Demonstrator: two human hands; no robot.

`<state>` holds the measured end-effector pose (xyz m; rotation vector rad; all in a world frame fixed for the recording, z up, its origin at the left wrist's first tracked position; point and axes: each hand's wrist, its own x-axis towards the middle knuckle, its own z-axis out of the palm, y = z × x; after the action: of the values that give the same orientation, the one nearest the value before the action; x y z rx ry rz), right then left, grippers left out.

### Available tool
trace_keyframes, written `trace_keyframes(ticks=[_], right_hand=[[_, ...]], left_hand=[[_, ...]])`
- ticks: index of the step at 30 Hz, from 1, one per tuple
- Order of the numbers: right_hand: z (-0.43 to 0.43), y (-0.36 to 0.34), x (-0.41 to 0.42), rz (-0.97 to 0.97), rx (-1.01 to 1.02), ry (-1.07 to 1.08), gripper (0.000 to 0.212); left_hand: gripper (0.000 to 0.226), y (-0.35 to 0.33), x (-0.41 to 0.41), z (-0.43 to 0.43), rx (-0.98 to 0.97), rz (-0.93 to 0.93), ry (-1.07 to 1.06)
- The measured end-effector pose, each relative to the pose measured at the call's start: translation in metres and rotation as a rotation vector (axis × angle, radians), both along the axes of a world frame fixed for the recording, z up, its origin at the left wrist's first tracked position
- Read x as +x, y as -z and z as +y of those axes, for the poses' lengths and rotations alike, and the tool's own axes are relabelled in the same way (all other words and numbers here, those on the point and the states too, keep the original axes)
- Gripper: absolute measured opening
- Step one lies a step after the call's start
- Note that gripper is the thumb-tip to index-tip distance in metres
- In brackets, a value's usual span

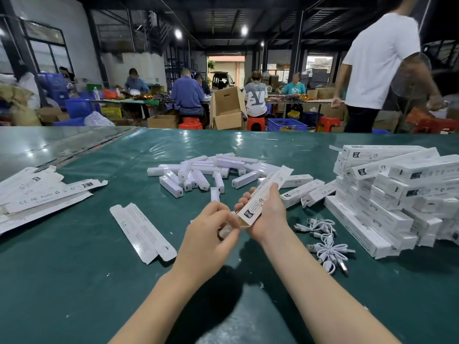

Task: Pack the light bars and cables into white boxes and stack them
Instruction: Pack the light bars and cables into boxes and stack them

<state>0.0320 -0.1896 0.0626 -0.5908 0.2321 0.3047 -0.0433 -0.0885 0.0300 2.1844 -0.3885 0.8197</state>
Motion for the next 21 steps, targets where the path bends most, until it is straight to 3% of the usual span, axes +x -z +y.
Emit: trace_keyframes(ticks=[3,7,12,14,21], right_hand=[[0.004,-0.001,-0.003,-0.017,0.005,0.030,0.047],[0.012,-0.001,-0.008,-0.053,-0.047,0.105,0.040],[0.013,-0.004,-0.011,-0.052,-0.080,0.167,0.038],[0.009,-0.006,-0.009,-0.048,-0.071,0.202,0.039],[0.012,-0.005,-0.014,-0.010,-0.032,0.187,0.038]], left_hand=[[0.024,-0.001,0.001,-0.001,-0.186,0.038,-0.062],[0.026,-0.005,0.004,-0.002,-0.545,0.259,-0.087],[0.019,-0.013,0.003,-0.002,-1.009,0.441,0.259],[0.019,-0.013,0.004,-0.002,-1.090,0.448,0.273],[0.020,-0.010,0.005,-0.004,-1.102,0.470,0.156]])
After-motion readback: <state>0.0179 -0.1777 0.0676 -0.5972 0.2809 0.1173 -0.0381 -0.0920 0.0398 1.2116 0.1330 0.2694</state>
